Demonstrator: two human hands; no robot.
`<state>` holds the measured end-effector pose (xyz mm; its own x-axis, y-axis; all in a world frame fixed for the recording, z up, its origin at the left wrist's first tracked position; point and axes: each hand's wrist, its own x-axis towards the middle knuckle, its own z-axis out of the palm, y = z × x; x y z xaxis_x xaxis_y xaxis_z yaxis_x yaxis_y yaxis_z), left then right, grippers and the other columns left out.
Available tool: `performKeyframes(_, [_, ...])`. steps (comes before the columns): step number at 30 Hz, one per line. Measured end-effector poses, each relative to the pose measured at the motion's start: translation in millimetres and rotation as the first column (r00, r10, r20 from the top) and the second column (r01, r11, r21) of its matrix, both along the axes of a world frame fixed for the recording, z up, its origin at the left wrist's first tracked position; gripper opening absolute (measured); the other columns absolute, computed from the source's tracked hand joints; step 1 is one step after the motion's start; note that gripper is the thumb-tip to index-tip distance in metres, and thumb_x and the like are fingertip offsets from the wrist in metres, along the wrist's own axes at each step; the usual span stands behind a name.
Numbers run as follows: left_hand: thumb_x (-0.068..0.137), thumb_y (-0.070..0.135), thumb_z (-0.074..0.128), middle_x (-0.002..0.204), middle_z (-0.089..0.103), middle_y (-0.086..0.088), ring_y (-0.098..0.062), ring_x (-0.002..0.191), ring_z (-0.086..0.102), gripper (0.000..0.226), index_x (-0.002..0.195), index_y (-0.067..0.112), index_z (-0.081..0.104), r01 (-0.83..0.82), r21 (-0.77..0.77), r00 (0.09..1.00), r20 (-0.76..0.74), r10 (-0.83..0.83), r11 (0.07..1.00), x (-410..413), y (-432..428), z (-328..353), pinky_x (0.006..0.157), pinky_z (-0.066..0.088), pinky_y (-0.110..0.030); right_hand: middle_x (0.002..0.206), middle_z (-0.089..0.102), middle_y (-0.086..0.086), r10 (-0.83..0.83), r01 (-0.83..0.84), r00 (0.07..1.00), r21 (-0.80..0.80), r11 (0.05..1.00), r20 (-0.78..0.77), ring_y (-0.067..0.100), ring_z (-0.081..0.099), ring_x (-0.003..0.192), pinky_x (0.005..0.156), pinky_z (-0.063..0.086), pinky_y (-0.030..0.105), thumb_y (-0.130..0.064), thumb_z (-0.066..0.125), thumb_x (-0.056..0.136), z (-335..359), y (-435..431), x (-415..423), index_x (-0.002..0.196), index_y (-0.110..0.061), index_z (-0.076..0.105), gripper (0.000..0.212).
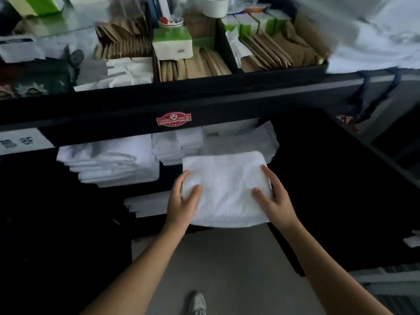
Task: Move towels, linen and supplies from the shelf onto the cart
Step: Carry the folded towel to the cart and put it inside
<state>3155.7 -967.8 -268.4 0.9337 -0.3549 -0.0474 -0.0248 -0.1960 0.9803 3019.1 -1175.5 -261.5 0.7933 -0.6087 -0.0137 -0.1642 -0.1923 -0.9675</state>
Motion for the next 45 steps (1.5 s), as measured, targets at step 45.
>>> performKeyframes(45, [0.088, 0.045, 0.07, 0.144, 0.042, 0.003, -0.002, 0.128, 0.043, 0.063, 0.144, 0.034, 0.044, 0.005, 0.213, 0.937, 0.341, -0.08, 0.977, 141, -141, -114, 0.103, 0.043, -0.025, 0.151, 0.038, 0.008, -0.062, 0.053, 0.998, -0.649, 0.759, 0.009, 0.027, 0.038, 0.138, 0.109, 0.039, 0.047, -0.041, 0.051, 0.094, -106, -154, 161, 0.133, -0.027, 0.058, 0.042])
